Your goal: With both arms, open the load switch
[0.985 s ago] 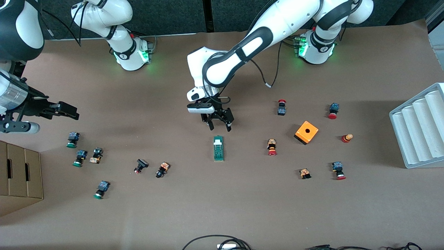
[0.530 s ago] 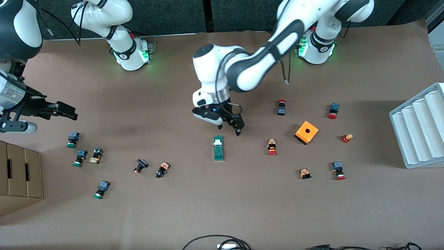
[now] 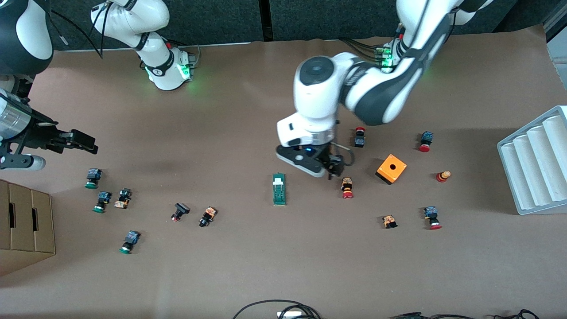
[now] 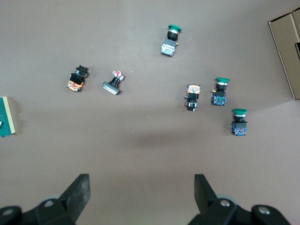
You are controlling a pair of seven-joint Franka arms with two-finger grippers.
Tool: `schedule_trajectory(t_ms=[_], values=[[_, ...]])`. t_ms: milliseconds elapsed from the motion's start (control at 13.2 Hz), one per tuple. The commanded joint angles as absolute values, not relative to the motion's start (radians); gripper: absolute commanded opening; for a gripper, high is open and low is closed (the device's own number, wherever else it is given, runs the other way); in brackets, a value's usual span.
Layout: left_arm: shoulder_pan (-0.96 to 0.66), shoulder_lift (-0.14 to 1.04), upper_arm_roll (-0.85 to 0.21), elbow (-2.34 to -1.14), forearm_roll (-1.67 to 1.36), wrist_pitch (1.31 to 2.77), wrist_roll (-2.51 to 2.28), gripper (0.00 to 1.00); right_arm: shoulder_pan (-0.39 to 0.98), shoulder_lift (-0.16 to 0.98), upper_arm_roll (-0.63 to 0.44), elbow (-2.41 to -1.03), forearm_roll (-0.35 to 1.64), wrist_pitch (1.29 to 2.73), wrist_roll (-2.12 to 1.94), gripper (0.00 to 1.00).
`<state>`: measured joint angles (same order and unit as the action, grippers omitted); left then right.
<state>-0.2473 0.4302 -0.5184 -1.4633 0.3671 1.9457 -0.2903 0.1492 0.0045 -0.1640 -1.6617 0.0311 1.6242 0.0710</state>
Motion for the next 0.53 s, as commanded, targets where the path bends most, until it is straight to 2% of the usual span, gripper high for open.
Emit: schedule_trajectory(t_ms=[0,227,455], values=[[-0.164,0.359,-0.526,-1.453,0.244,1.860,-0.224,1.00,0.150,0.021,-0.166,-1.634,0.006,1.626,0.067,1.00],[-0.106,0.344,-0.526,-1.356,0.212,1.665,-0.210,1.00,0.158,0.021,-0.163,-1.634,-0.027,1.625,0.066,1.00],[-0.046,0.344,-0.526,-1.302,0.207,1.569,-0.210,1.00,0.155,0.023,-0.163,-1.634,-0.029,1.624,0.064,1.00]])
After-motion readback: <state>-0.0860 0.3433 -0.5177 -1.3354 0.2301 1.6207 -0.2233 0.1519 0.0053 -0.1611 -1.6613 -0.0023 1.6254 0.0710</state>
